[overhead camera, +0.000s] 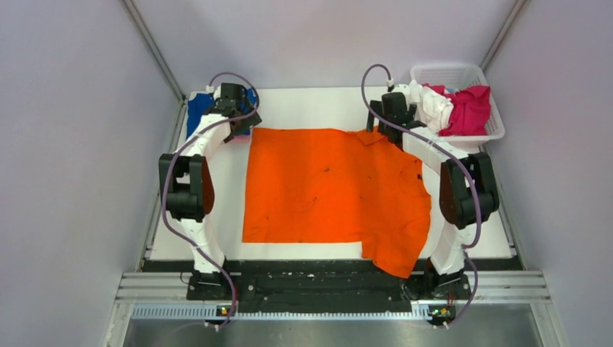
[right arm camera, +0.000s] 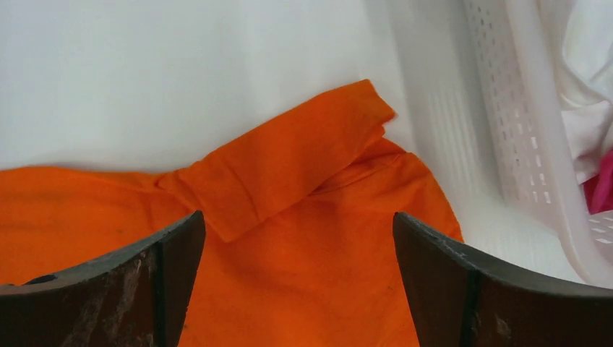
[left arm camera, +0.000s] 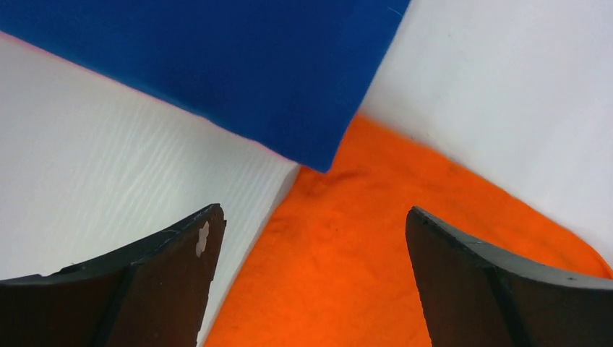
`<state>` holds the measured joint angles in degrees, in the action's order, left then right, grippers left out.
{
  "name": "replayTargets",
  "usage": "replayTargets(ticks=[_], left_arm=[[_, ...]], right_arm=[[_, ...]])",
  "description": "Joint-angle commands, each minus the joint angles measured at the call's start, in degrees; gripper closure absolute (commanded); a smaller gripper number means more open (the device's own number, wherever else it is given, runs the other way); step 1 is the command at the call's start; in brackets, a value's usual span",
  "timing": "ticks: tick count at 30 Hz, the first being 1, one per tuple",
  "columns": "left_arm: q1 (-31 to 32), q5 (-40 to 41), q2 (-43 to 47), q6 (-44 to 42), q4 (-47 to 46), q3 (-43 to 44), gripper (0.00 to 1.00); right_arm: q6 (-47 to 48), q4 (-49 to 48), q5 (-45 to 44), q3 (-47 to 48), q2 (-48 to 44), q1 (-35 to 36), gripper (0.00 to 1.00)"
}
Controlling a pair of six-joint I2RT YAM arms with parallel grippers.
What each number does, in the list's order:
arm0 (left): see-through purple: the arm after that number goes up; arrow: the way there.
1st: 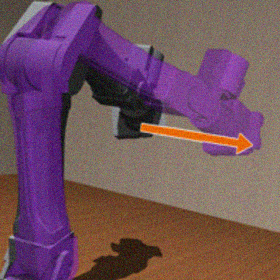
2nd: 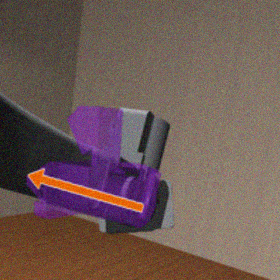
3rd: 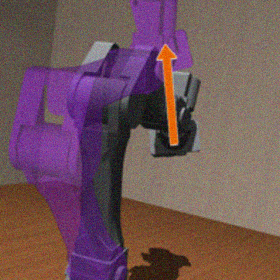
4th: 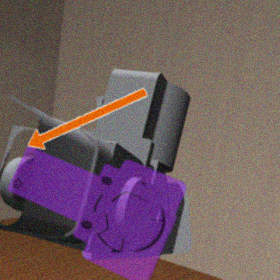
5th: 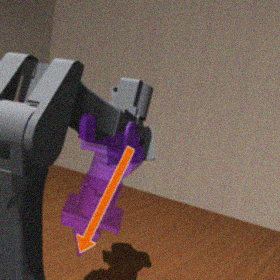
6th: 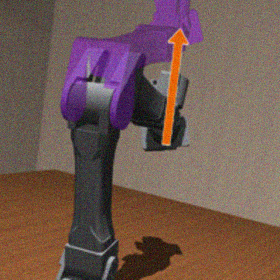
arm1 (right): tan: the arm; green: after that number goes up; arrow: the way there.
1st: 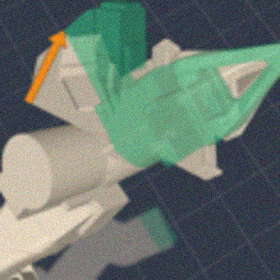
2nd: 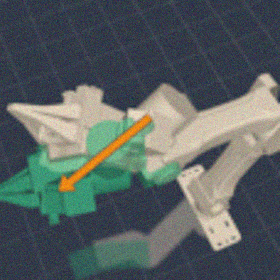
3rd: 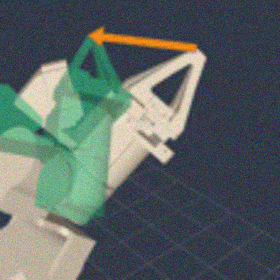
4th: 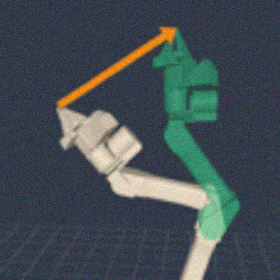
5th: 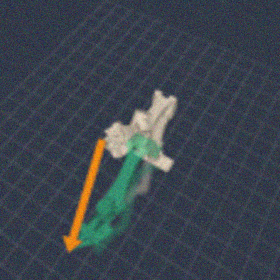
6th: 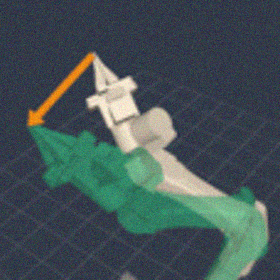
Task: Fold and stack the t-shirts
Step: Flatten out the tshirt
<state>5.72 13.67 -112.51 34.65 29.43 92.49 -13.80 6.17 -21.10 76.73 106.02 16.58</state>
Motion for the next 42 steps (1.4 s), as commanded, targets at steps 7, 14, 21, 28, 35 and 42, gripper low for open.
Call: replayTargets(ticks=[7,14,21,28,35,42], left_arm=[[3.9,-13.0,22.6,2.2,-6.4,-21.9,0.01],[6.5,-22.2,27.2,4.4,-14.7,-39.1,0.01],[6.5,-20.4,25.9,4.8,-17.1,-46.1,0.01],[6.4,-14.4,21.0,3.4,-13.2,-46.8,0.01],[6.4,-11.0,19.8,2.8,-10.6,-45.6,0.01],[6.4,-9.7,22.2,2.5,-9.3,-44.2,0.01]], right_arm=[[-10.7,-3.7,13.5,-11.8,-11.3,-0.4,0.01],[-14.8,-12.4,18.4,-12.0,-3.2,-0.3,0.01],[-16.1,-16.7,19.9,-6.3,7.0,-0.4,0.01],[-17.2,-19.9,20.6,3.7,16.3,-0.4,0.01],[-17.1,-23.7,16.2,25.6,28.8,-0.4,0.01],[-14.1,-17.9,17.4,61.6,47.9,-0.9,0.01]])
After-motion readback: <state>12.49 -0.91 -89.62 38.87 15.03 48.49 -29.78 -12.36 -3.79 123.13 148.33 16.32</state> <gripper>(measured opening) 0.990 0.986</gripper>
